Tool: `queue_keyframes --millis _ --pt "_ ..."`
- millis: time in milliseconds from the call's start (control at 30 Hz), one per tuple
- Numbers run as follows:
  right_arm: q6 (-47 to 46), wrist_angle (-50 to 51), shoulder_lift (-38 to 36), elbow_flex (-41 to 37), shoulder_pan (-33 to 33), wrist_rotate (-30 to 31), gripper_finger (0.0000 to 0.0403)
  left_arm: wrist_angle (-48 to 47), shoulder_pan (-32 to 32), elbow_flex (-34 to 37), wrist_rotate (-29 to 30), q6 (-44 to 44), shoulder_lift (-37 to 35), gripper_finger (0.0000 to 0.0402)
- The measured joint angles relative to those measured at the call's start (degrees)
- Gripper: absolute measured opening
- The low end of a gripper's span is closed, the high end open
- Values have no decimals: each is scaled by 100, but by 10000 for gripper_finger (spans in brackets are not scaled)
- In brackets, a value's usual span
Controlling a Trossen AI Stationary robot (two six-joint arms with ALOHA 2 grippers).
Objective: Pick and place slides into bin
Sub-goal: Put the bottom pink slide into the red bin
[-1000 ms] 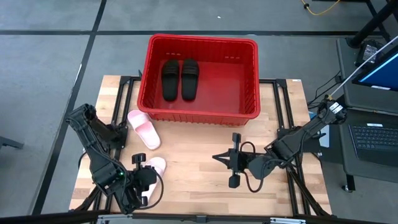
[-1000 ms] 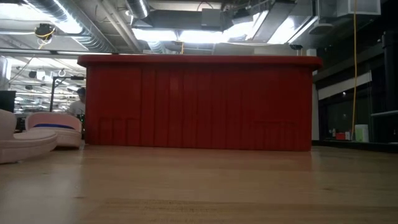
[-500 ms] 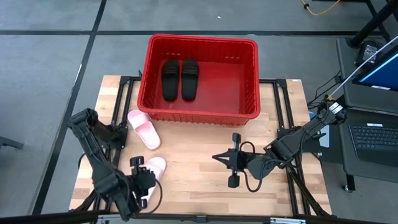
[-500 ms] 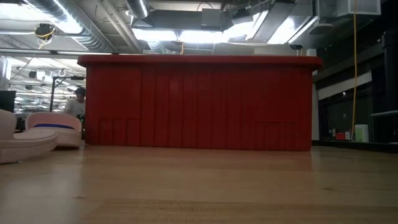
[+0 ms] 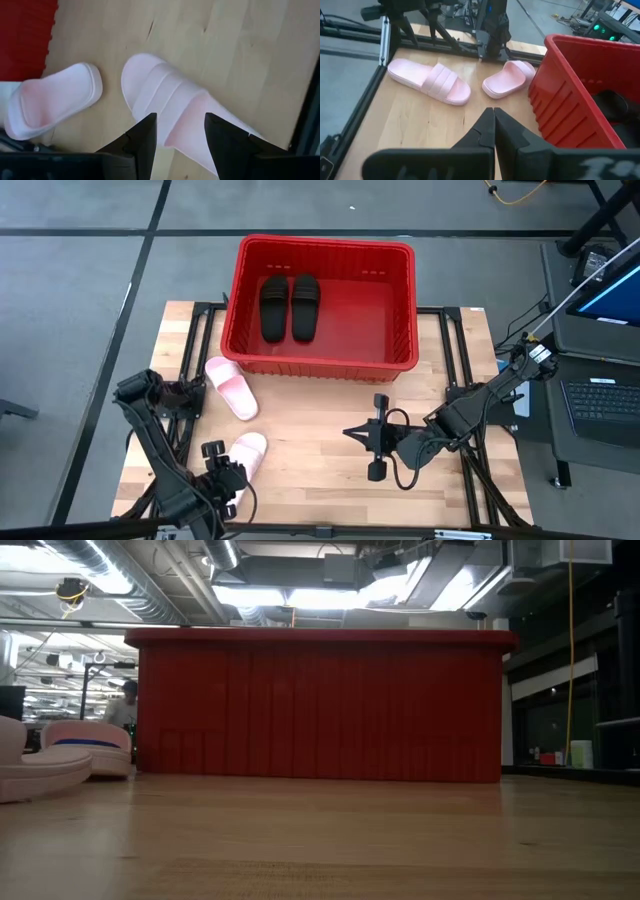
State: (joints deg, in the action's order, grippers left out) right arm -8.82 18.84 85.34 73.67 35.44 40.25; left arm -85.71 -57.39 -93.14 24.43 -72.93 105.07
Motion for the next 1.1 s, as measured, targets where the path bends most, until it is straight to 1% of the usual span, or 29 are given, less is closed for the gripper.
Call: queue_keyframes --millis 400,533,567,633,700,800,967,1100 --pt "-3 31 0 0 7 0 5 13 -2 0 -222 22 114 159" --pt "9 47 0 0 7 0 5 -61 -3 0 -624 304 114 159" --pt "6 47 0 0 7 0 5 -82 -14 0 -647 312 114 159" --pt "-11 47 0 0 7 0 5 -101 -45 0 -647 119 114 159" --pt "-63 47 0 0 26 0 5 -119 -120 0 -645 -290 114 159" --pt "-144 47 0 0 81 0 5 -155 -349 0 -581 -908 114 159" --pt "-167 49 0 0 219 0 5 -176 -721 0 -545 -1689 114 159" --pt "-377 49 0 0 311 0 5 -379 -825 46 -164 -1973 121 159"
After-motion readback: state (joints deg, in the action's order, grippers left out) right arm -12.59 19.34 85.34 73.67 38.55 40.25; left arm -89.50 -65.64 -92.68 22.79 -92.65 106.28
